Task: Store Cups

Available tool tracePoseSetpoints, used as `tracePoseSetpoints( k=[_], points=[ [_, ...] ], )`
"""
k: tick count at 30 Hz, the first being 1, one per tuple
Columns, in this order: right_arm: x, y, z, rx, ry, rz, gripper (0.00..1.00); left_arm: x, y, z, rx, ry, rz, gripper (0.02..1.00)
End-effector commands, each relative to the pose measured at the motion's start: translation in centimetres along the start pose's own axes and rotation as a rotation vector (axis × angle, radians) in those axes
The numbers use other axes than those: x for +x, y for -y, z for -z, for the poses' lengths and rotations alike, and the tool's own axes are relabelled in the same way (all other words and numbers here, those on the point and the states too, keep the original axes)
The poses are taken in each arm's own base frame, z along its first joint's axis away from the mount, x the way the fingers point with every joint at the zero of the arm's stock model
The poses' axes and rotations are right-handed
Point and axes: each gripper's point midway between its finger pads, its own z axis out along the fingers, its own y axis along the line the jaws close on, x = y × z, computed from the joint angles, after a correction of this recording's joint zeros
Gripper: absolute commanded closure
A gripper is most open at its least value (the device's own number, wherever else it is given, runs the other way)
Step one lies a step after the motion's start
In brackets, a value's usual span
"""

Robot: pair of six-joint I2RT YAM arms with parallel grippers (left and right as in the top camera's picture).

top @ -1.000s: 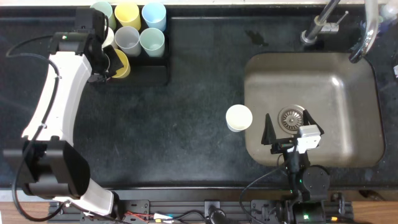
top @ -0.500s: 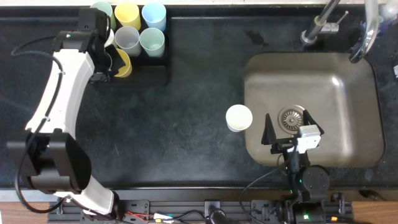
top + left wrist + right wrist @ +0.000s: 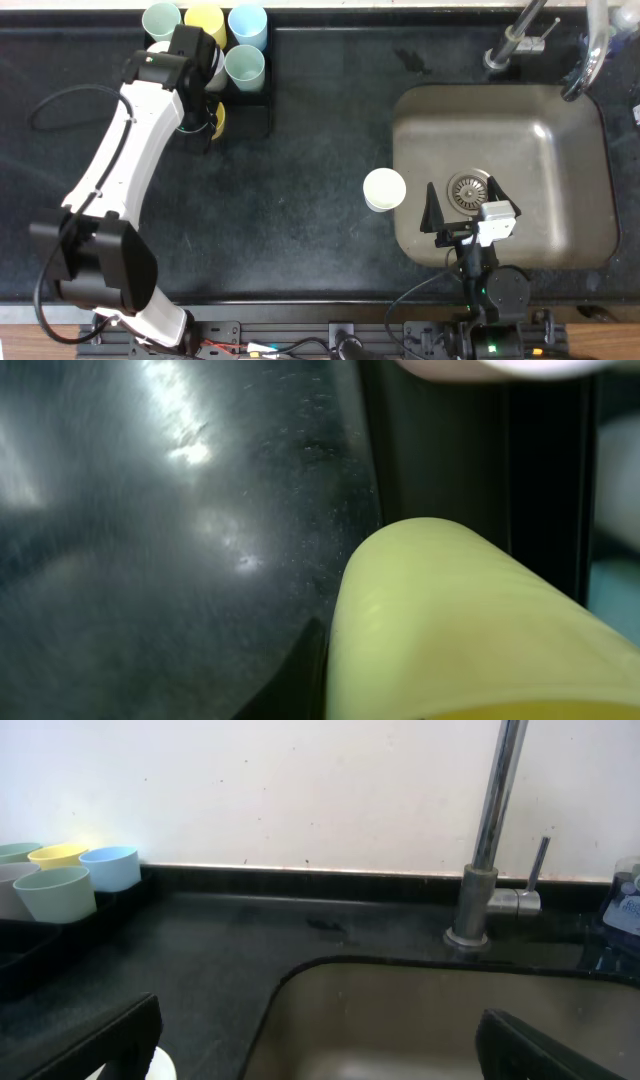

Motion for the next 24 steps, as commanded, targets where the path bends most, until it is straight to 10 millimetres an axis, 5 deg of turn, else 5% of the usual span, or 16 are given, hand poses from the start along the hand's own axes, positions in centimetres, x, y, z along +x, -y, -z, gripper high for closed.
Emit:
tracePoseSetpoints(
  k=[1, 6, 24],
  points=[
    [0.3, 0.2, 0.0, 0.009, 0.002, 0.004, 0.003, -0.6, 0.6, -0.1, 0.025, 0.028, 0.257, 0.982],
    [0.3, 0.2, 0.0, 0.009, 0.002, 0.004, 0.005, -0.8, 2.4, 0.0, 0.099, 0.029, 0.301, 0.982],
    [0.3, 0.2, 0.0, 0.009, 0.003, 0.004, 0.005, -1.4, 3.6, -3.2, 0.072, 0.0, 0.324, 0.98]
  ],
)
